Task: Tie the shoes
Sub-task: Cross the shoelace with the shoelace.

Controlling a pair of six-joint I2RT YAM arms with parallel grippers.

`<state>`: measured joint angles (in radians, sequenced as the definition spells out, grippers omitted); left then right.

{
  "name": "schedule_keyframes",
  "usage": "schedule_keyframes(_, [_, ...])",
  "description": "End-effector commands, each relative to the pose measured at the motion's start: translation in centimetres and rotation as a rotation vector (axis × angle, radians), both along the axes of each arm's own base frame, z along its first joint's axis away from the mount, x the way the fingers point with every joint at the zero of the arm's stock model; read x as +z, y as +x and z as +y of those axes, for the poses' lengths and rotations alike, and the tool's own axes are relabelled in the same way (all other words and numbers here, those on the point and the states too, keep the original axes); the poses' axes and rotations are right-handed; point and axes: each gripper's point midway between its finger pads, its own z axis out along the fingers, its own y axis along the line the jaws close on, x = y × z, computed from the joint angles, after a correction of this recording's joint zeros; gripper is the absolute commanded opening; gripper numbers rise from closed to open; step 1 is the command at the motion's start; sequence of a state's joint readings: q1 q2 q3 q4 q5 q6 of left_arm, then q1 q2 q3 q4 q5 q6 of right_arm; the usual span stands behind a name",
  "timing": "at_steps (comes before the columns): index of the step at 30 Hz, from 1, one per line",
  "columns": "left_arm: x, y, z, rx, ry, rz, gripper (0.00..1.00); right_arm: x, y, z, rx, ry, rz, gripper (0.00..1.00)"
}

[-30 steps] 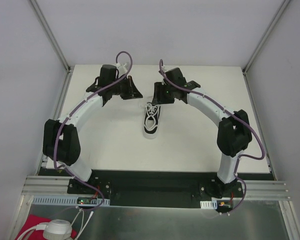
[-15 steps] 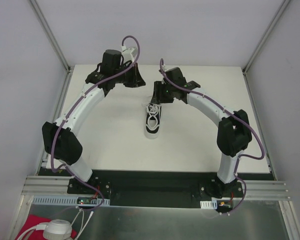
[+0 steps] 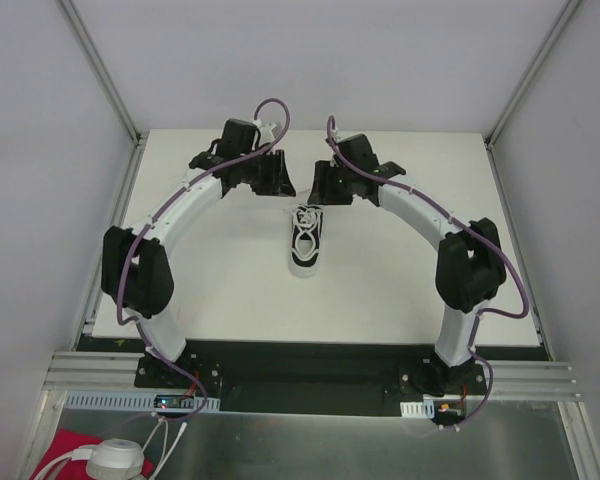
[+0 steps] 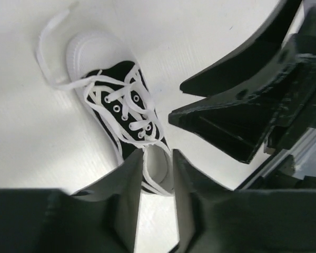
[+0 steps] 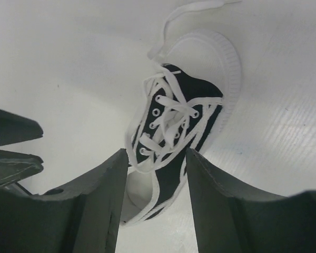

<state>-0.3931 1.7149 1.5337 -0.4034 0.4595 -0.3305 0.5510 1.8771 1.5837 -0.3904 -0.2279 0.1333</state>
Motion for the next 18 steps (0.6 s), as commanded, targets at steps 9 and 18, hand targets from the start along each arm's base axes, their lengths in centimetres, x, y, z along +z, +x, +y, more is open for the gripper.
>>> schedule_keyframes(9, [-6.2, 1.7, -1.4, 0.134, -0.049, 0.254, 0.45, -0.1, 0.2, -6.6, -0.142, -0.015, -0.011, 0.51])
schedule_keyframes(18, [-9.1, 1.7, -0.5, 0.196, -0.021, 0.333, 0.46, 0.0, -0.1, -7.8, -0.160, -0.013, -0.008, 0.52])
